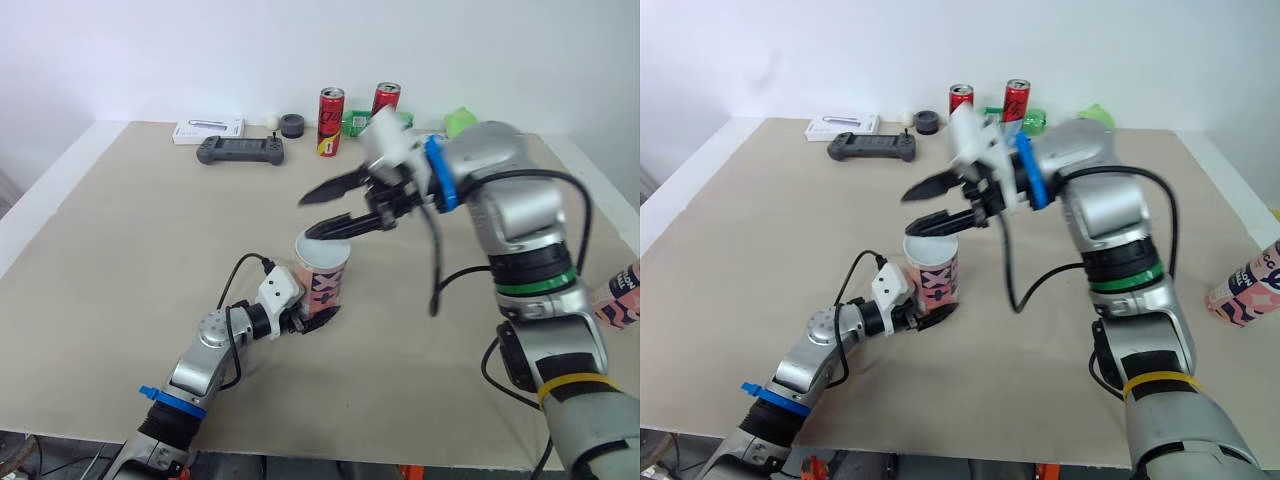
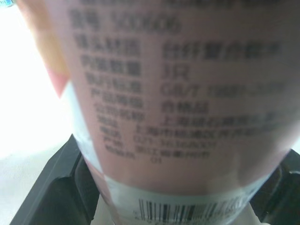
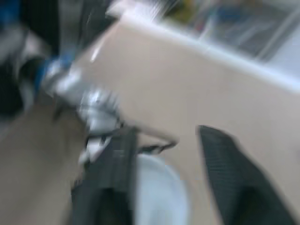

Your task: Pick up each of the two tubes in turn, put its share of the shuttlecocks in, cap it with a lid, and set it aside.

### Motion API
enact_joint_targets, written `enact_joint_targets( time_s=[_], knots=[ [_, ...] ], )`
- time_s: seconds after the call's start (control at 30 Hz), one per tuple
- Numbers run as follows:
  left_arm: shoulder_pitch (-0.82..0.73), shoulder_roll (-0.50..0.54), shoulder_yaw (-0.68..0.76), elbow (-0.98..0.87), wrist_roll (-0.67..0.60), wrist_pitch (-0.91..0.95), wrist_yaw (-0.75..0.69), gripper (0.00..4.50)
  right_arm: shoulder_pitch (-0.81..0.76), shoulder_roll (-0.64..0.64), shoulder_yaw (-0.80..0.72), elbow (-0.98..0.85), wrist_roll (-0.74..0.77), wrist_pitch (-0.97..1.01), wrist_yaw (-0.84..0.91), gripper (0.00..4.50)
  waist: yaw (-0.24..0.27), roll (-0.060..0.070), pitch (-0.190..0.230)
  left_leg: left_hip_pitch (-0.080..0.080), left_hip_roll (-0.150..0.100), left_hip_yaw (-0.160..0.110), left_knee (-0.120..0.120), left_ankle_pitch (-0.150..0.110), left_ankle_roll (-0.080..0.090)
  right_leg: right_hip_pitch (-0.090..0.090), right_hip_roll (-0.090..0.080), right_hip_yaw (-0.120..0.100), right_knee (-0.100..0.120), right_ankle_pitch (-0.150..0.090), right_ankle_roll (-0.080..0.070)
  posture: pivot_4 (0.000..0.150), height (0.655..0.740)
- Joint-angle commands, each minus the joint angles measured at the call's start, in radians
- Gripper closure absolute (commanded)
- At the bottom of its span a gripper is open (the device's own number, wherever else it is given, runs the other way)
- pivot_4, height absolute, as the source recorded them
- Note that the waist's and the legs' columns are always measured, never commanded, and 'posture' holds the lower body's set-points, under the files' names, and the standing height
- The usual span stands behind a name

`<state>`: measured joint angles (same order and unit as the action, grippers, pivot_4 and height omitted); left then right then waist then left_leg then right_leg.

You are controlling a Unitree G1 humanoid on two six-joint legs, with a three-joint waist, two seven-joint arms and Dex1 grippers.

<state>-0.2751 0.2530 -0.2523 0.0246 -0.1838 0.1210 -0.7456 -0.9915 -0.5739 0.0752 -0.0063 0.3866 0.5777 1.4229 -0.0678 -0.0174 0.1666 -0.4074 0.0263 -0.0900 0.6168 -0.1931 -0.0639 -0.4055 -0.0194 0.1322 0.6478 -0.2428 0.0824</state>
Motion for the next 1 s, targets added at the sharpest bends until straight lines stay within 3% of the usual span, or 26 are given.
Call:
enact_joint_targets(
  time_s=[0.03,0.07,0.1,0.13,0.27,0.4,0.67,1.0],
  knots=[
    [0.032,0.033,0.029,-0.03,-0.041,0.038,-0.037,0.87,0.133,-0.049,-0.093,-0.095,0.094,0.105,-0.064,0.22,0.0,0.0,0.0,0.0,0.0,0.0,0.0,-0.001,0.0,0.0,0.0,0.0,0.0,-0.001,-0.001,0.15,0.74],
    [0.036,0.042,0.035,-0.04,-0.053,0.047,-0.048,0.87,0.191,-0.065,-0.108,-0.121,0.109,0.124,-0.08,0.07,-0.002,0.001,0.001,0.0,0.0,0.0,0.0,-0.002,0.001,0.0,0.0,0.0,0.0,-0.001,-0.001,0.15,0.74],
    [0.04,0.052,0.041,-0.049,-0.065,0.057,-0.061,0.23,0.25,-0.08,-0.111,-0.148,0.112,0.126,-0.093,0.0,-0.004,0.001,0.001,0.0,0.0,0.0,0.0,-0.003,0.003,-0.001,0.0,0.0,0.0,-0.002,-0.001,0.15,0.74],
    [0.044,0.065,0.05,-0.06,-0.082,0.071,-0.076,0.04,0.325,-0.081,-0.116,-0.178,0.119,0.129,-0.116,0.0,-0.007,0.001,0.001,0.0,0.0,0.0,-0.001,-0.004,0.004,-0.001,0.001,0.0,0.0,-0.003,-0.001,0.15,0.74],
    [0.063,0.128,0.095,-0.093,-0.142,0.102,-0.14,0.04,0.568,-0.019,-0.068,-0.227,0.063,0.014,-0.229,0.0,-0.011,0.002,0.001,0.001,0.003,0.001,0.0,-0.007,0.01,-0.002,0.003,0.0,0.002,-0.009,0.005,0.15,0.74],
    [0.103,0.205,0.157,-0.132,-0.195,0.12,-0.186,0.04,0.645,0.086,0.004,-0.2,-0.001,-0.113,-0.322,0.0,-0.02,0.004,0.006,0.002,0.004,0.001,0.001,-0.007,0.01,-0.002,0.005,0.001,0.003,-0.008,0.005,0.15,0.74],
    [0.262,0.353,0.272,-0.288,-0.267,0.158,-0.233,0.04,0.583,0.26,0.142,0.037,-0.104,-0.308,-0.385,0.0,-0.02,-0.006,0.013,0.002,0.005,0.004,0.002,-0.005,0.006,-0.002,0.004,0.001,0.002,-0.006,0.001,0.15,0.74],
    [0.347,0.321,0.342,-0.41,-0.326,0.195,-0.118,0.04,0.405,0.41,0.233,0.309,-0.183,-0.454,-0.371,0.0,-0.017,-0.008,0.015,0.002,0.006,0.004,0.001,-0.005,0.006,-0.003,0.004,0.0,0.002,-0.004,0.002,0.15,0.74]
  ],
)
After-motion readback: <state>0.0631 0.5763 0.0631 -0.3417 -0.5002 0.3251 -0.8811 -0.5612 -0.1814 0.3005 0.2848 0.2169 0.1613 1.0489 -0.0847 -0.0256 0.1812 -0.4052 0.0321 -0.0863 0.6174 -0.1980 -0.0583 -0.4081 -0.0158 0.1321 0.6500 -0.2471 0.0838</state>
